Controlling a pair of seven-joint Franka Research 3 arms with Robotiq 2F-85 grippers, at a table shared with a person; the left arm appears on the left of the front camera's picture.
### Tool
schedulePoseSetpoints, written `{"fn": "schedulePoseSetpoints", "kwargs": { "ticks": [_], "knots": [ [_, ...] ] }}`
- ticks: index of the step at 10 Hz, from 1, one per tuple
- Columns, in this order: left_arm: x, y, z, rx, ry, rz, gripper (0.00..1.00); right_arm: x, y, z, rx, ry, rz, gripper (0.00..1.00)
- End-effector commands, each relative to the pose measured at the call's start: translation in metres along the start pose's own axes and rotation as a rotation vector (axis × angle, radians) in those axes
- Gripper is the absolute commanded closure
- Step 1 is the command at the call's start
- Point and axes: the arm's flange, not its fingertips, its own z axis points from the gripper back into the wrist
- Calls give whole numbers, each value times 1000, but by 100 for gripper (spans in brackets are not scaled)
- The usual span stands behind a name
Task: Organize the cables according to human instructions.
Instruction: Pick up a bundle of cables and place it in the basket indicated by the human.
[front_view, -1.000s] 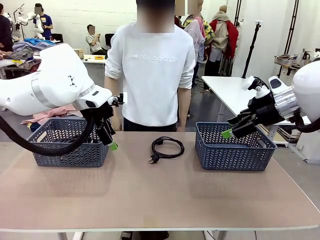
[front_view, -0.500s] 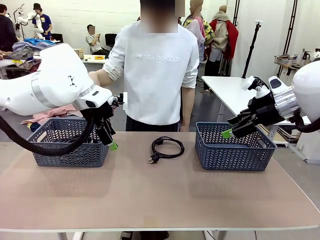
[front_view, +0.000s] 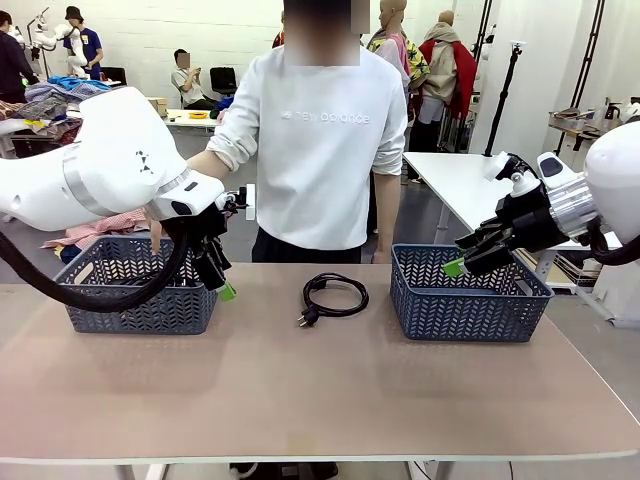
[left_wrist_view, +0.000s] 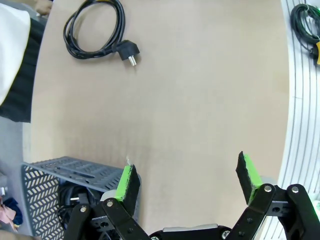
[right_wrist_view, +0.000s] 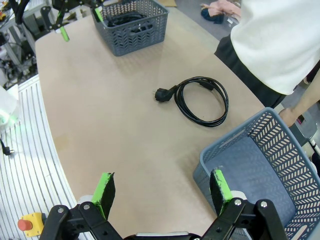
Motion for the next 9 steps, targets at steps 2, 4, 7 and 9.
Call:
{"fn": "schedulePoseSetpoints", "kwargs": {
  "ticks": [2,4,7,9],
  "knots": [
    [1,0,1,10,2,5,0,0,-4,-2,18,-29,15,0],
    [1,0,1,10,2,5,0,0,-4,-2,18,-29,15,0],
    [0,0,0,0,0,0,0,0,-4,-2,18,-29,15,0],
    [20,22,-2,-5,77,-168,0,0,-4,-2,18,-29,15,0]
  ]
}}
